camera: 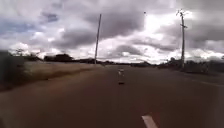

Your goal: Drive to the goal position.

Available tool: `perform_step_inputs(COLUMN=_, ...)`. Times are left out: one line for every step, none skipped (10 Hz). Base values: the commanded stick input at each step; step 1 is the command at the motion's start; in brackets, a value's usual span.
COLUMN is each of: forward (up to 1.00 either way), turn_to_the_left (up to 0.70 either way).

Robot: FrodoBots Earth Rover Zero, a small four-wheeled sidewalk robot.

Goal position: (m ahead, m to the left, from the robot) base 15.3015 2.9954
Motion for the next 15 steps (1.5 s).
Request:
perform_step_inputs(forward=1.00, turn_to_the_left=-0.36)
perform_step_inputs(forward=1.00, turn_to_the_left=-0.36)
perform_step_inputs(forward=1.00, turn_to_the_left=-0.36)
perform_step_inputs(forward=1.00, turn_to_the_left=-0.21)
perform_step_inputs(forward=1.00, turn_to_the_left=-0.01)
perform_step_inputs(forward=1.00, turn_to_the_left=0.04)
perform_step_inputs(forward=1.00, turn_to_the_left=0.04)
perform_step_inputs(forward=1.00, turn_to_the_left=0.04)
perform_step_inputs(forward=1.00, turn_to_the_left=0.04)
perform_step_inputs(forward=1.00, turn_to_the_left=0.04)
perform_step_inputs(forward=1.00, turn_to_the_left=0.04)
perform_step_inputs(forward=1.00, turn_to_the_left=0.09)
perform_step_inputs(forward=1.00, turn_to_the_left=0.17)
perform_step_inputs(forward=1.00, turn_to_the_left=0.25)
perform_step_inputs(forward=1.00, turn_to_the_left=0.33)
